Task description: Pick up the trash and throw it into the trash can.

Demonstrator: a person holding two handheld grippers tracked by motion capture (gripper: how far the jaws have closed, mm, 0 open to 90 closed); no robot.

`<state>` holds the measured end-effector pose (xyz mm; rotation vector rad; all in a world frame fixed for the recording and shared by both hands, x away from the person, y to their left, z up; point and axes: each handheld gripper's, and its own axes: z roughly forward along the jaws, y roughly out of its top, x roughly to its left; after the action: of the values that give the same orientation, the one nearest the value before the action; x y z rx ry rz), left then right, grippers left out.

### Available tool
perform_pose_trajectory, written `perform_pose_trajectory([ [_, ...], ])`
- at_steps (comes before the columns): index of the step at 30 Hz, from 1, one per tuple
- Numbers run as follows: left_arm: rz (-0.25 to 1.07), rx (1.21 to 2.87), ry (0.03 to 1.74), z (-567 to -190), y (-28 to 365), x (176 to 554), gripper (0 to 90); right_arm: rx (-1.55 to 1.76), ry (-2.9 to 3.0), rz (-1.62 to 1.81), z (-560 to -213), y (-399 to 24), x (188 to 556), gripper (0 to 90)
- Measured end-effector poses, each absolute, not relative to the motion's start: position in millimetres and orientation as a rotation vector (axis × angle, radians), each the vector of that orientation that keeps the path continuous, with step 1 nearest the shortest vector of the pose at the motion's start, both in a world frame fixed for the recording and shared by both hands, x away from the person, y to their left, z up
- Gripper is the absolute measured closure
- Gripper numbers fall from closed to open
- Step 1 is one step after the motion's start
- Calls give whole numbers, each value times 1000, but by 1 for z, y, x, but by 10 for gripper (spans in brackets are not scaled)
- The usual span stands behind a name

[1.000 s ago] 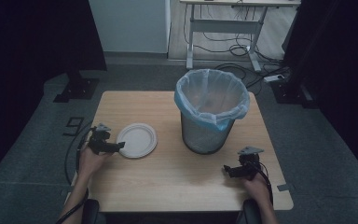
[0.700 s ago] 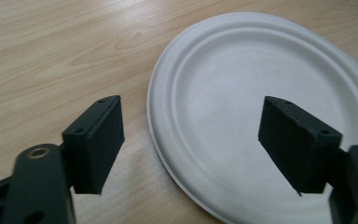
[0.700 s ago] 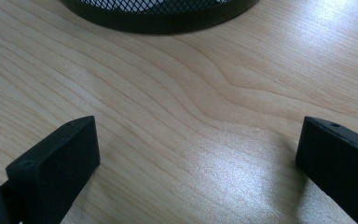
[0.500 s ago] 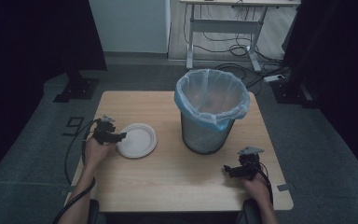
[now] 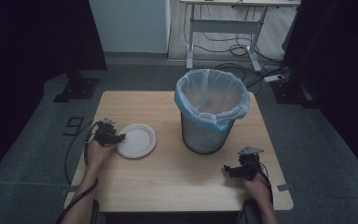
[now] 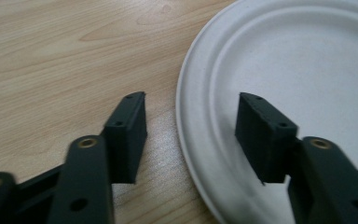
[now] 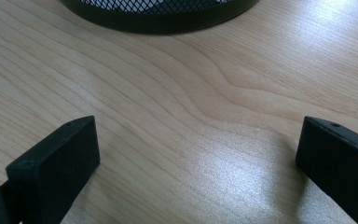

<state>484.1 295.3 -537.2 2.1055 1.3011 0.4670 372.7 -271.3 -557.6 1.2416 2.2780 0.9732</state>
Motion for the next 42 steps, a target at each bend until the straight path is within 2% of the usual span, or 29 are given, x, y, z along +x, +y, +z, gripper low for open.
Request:
perform_pose_trajectory([
  [1, 465, 2104, 1302, -537, 295, 484, 448, 1242, 2278, 973, -558, -271, 373, 0],
  [4, 453, 2108, 1294, -536, 295, 484, 584, 1242, 2278, 973, -558, -271, 373, 0],
  [5, 451, 2107, 1296, -535, 295, 484, 604, 1242, 2278, 973, -558, -271, 373, 0],
  [11, 429, 2066, 1319, -534, 299, 485, 669, 1245, 2278, 971, -558, -271, 372, 0],
  [17, 418, 2033, 1313, -522, 303, 484, 699, 1243, 2277, 971, -558, -271, 373, 0],
  [28, 474, 2025, 1257, -473, 302, 485, 747, 1242, 2277, 970, -558, -271, 373, 0],
  [29, 474, 2025, 1257, -473, 302, 485, 780, 1242, 2277, 970, -558, -271, 373, 0],
  [42, 472, 2025, 1174, -430, 288, 483, 810, 1244, 2277, 970, -558, -271, 372, 0],
])
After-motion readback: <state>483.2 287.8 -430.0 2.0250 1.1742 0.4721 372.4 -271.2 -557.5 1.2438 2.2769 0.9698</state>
